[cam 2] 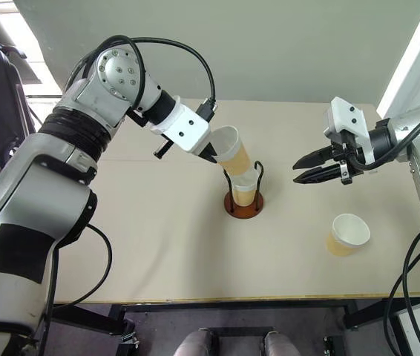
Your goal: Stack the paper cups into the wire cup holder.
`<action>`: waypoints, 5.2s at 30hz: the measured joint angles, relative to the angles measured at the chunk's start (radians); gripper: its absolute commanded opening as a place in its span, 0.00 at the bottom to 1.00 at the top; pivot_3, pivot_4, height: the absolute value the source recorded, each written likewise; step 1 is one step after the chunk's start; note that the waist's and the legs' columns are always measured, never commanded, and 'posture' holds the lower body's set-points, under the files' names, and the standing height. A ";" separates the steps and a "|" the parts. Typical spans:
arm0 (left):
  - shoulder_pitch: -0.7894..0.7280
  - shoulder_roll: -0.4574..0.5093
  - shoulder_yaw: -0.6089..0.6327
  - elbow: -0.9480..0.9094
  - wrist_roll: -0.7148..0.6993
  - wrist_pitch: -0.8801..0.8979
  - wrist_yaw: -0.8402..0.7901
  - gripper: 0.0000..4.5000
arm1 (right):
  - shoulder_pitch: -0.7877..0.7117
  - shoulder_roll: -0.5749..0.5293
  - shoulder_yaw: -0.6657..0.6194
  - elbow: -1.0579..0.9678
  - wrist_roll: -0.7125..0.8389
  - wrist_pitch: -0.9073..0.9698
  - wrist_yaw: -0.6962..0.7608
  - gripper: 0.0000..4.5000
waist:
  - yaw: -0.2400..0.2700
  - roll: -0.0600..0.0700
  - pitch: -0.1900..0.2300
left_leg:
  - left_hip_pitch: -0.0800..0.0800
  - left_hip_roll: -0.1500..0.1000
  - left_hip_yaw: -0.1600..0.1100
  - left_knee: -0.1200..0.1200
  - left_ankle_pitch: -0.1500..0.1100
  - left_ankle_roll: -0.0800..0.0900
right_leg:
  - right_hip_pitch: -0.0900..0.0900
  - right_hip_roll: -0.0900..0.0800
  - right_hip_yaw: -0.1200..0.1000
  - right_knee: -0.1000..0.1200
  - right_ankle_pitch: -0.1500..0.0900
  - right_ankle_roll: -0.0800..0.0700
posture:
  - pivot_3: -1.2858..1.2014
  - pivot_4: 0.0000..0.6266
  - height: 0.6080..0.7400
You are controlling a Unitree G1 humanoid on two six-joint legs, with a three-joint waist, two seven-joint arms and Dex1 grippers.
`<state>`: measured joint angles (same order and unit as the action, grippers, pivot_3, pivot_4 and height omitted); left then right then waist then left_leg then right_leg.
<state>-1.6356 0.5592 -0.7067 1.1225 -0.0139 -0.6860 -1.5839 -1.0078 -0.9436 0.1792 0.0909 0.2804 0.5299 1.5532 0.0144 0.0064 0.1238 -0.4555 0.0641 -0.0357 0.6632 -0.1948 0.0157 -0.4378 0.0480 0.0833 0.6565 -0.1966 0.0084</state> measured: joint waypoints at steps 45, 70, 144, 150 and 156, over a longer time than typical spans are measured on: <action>0.211 0.411 -0.015 -0.677 -0.776 0.970 -0.002 0.99 | 0.400 -0.408 -0.108 -0.234 0.124 0.102 0.057 0.28 | 0.007 0.003 0.001 | 0.006 0.002 0.011 0.001 -0.001 0.001 | 0.010 -0.001 0.004 -0.010 -0.005 -0.004 | 0.52 0.24 1.00; 0.201 0.368 -0.124 -0.458 -0.463 0.529 -0.001 0.99 | 0.479 -0.364 -0.031 -0.203 -0.091 -0.178 0.029 0.28 | 0.006 0.003 0.001 | 0.009 0.002 0.012 -0.001 -0.006 0.002 | 0.010 -0.001 0.010 -0.012 0.002 0.006 | 0.52 0.24 1.00; 0.407 0.385 0.163 -0.307 -0.531 0.619 -0.001 1.00 | -0.331 0.210 0.293 0.308 -0.600 -0.602 0.046 0.01 | -0.022 0.003 0.001 | 0.012 0.001 0.019 -0.018 -0.004 0.000 | -0.007 0.000 0.025 -0.006 -0.001 -0.003 | 0.52 0.24 1.00; 0.424 0.369 0.162 -0.307 -0.530 0.611 -0.001 1.00 | -0.388 0.298 0.294 0.298 -0.598 -0.572 0.047 0.01 | -0.028 0.003 0.001 | 0.011 0.002 0.019 -0.019 -0.004 0.000 | -0.010 0.000 0.025 -0.003 -0.003 -0.005 | 0.52 0.24 1.00; 0.426 0.360 0.162 -0.307 -0.525 0.616 -0.001 1.00 | -0.399 0.339 0.294 0.284 -0.596 -0.541 0.052 0.01 | -0.028 0.003 0.001 | 0.010 0.001 0.019 -0.017 -0.003 -0.002 | -0.010 0.000 0.025 -0.002 -0.008 -0.014 | 0.52 0.24 1.00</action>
<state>-1.2101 0.9193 -0.5448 0.8152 -0.5388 -0.0698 -1.5854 -1.4063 -0.6045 0.4729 0.3744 -0.3151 -0.0107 1.6055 -0.0136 0.0090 0.1251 -0.4454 0.0654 -0.0170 0.6462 -0.1979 0.0142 -0.4477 0.0481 0.1080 0.6547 -0.2046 -0.0054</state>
